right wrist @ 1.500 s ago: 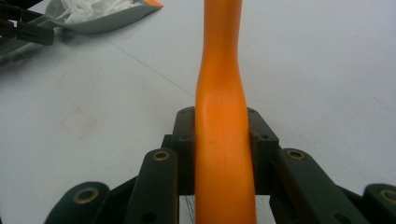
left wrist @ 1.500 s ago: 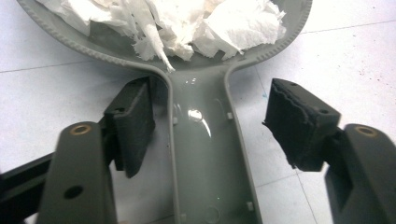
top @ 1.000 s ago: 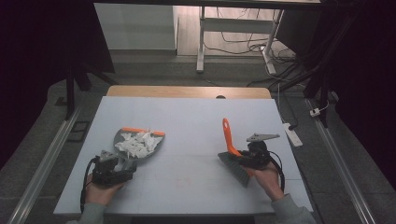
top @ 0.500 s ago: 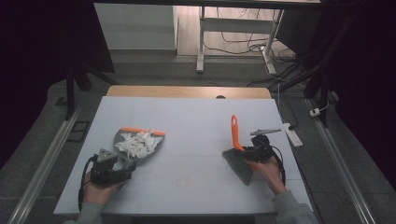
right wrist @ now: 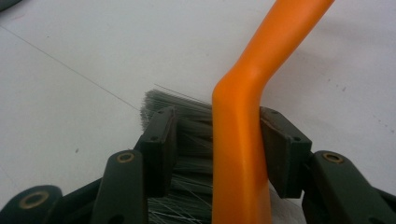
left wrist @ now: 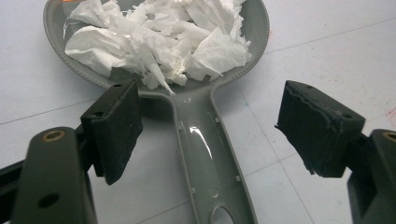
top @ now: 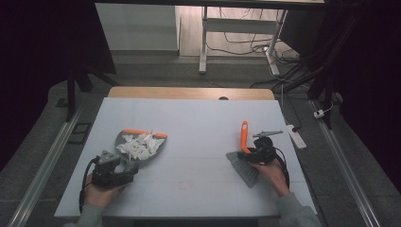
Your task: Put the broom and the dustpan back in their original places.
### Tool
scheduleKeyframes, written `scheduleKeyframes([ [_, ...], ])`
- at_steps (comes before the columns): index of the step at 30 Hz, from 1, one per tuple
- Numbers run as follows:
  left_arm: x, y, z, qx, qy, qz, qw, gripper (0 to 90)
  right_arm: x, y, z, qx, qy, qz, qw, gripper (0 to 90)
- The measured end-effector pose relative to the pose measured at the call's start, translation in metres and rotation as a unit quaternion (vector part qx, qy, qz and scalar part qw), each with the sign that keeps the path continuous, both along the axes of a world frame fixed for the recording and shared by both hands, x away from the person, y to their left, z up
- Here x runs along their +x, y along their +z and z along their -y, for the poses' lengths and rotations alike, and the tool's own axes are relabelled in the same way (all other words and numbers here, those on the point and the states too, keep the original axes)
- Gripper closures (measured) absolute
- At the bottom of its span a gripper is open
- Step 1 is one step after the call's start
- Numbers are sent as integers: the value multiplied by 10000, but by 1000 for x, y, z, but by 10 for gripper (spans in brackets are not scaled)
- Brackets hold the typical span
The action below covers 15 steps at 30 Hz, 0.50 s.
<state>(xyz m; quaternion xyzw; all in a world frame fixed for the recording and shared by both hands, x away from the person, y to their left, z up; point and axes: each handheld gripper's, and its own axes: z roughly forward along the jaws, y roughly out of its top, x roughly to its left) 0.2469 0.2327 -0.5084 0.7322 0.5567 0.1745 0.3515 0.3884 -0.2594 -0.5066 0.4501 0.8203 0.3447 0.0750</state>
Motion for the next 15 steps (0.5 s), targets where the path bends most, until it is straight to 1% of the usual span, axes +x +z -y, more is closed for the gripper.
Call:
scheduleKeyframes([
  [4,0,0,-1,-11,-21,-16,10000,227,0,0,0,-132,-109,81,9998,479],
  [6,0,0,-1,-5,-39,-25,10000,228,-1,1,3,-172,-193,171,9995,484],
  [7,0,0,-1,-3,-50,-22,10000,227,-1,3,5,-90,-216,147,9996,495],
  [12,0,0,-1,7,-152,-21,9999,230,-6,8,11,-64,-213,315,9993,498],
  [15,1,-1,-2,-17,-214,-55,9998,239,-10,11,14,2,-117,449,9989,503],
])
